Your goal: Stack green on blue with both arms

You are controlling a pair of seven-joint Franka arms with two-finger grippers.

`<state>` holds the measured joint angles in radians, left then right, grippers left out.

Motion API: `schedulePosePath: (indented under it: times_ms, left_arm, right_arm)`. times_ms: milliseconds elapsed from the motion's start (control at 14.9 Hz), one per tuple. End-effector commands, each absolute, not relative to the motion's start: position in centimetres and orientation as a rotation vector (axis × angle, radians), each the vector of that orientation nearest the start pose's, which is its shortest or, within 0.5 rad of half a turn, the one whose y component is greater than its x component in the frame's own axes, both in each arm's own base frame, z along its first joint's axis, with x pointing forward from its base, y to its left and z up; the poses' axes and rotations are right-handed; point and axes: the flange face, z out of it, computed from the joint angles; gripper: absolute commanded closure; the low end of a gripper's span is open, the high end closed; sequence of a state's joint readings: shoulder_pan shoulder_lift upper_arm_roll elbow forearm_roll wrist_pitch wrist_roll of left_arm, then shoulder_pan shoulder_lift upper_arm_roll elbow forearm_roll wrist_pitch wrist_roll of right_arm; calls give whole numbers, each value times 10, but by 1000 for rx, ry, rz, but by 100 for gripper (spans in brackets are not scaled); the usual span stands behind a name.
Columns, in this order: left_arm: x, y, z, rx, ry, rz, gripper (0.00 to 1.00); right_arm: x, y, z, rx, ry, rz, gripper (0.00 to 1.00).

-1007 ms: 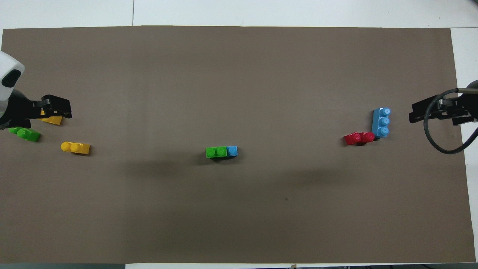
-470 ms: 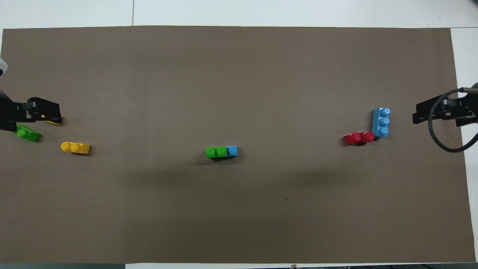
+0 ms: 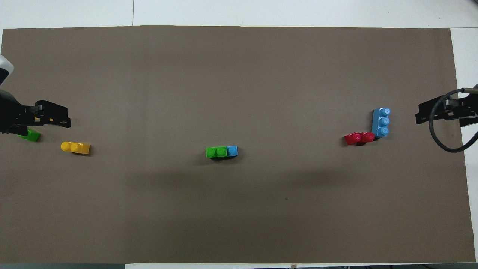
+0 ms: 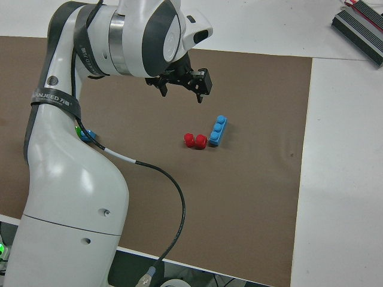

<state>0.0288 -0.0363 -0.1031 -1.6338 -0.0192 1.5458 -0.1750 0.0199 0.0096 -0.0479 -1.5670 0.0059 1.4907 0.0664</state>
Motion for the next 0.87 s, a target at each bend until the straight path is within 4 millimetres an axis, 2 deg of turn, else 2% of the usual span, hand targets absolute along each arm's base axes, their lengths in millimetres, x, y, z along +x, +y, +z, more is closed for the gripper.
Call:
schedulePosePath:
  times_ms: [0, 201, 336, 806]
  left_arm:
    - [543, -38, 619, -3184, -160, 82, 0]
    - [547, -38, 621, -3190, -155, 21, 0]
    - [540, -38, 631, -3191, -149, -8, 0]
    - [539, -45, 632, -3180, -127, -19, 0]
  right_arm:
    - [555, -18, 620, -3151, 134, 87, 0]
    - [555, -16, 621, -3152, 129, 77, 0]
    - [555, -17, 620, -3152, 126, 80, 0]
    - [554, -19, 621, -3152, 86, 75, 0]
